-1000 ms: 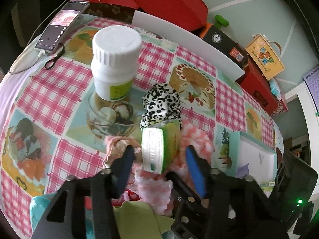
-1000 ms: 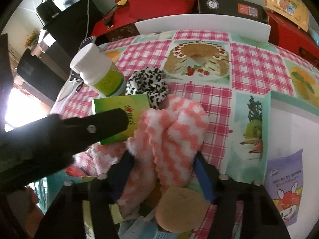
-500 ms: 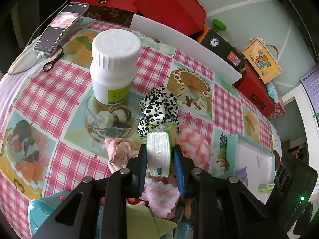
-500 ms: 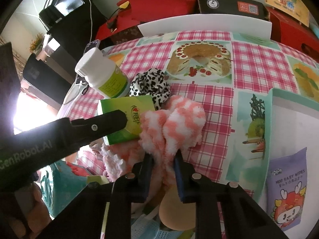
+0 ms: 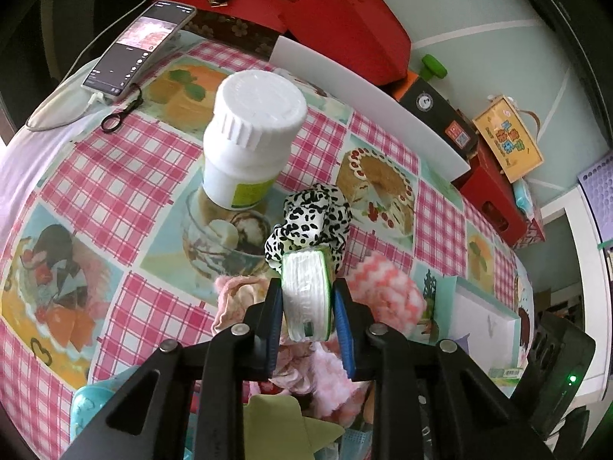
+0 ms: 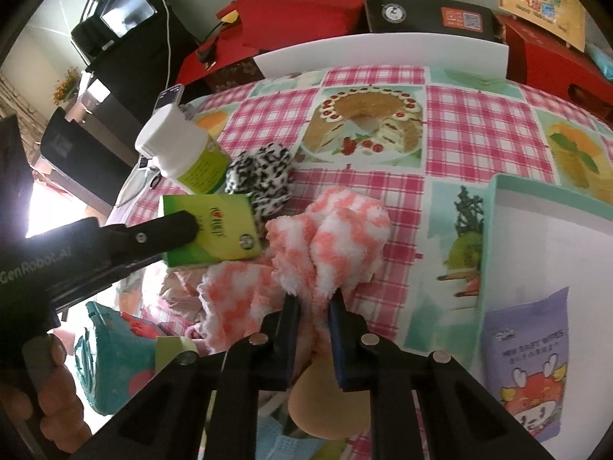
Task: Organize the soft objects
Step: 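Grasp the green tissue pack with the left tool while the right tool grasps the pink-white socks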
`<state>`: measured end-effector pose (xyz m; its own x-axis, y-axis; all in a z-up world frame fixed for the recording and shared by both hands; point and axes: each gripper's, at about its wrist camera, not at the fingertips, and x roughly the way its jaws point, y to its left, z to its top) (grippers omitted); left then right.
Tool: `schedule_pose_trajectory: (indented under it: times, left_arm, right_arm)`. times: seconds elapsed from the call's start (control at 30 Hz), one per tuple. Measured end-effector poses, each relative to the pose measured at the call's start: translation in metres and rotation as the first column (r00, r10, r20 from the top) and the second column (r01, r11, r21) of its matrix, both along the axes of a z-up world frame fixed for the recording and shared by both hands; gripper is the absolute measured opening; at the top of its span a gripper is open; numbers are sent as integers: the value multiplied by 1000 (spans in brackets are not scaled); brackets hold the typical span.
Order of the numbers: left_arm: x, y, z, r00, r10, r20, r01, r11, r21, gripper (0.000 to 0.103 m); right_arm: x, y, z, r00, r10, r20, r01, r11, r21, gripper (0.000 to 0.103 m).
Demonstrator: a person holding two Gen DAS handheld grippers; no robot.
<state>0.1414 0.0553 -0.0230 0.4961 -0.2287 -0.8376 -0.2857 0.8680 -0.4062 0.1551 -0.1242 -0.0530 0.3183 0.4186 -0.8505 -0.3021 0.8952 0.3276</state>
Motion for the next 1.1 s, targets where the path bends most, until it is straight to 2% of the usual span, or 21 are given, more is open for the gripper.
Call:
schedule_pose_trajectory:
  times: [0.2,0.57,0.6,0.67,0.7,0.77,0.9,0.97,1.1]
  left_arm:
    - [-5,4,8,1000,7,29,-7,1000,6,26]
    - [3,-6,-7,1000,-24,-21,23,1000,-21,27]
    - [5,-8,-8,999,-35,-24,35,999,-27,28]
    - [7,-11,-12,998,-45,-35,43,998,-42,42]
    - [8,-11,-15,998,-44,-45,41,998,-54,45]
    - [10,-14,-20,997,-47,-63,43,997,-69,47]
    - [13,-18,-25,996,-58,-72,55,998,-42,50]
    - [15,-21,-26,995,-71,-73,68,997,-35,57]
    - [17,-28,-31,993,-87,-83,86,996,-11,60]
  right_arm:
    - [2,-9,3,1000,-19,-1,19,1000,1,16]
    - [3,-11,0,1000,-19,-18,19,1000,-2,16]
    - [3,-11,0,1000,-19,-20,19,1000,-2,16]
    - [4,-11,0,1000,-19,-21,19,1000,-2,16]
    - [4,-11,0,1000,-18,-20,18,1000,-2,16]
    - [4,-11,0,1000,-19,-21,19,1000,-1,16]
    - [4,-11,-1,1000,-19,-23,19,1000,0,16]
    - [4,-11,-1,1000,-18,-23,18,1000,2,16]
    - [4,-12,-3,999,-20,-29,20,1000,4,16]
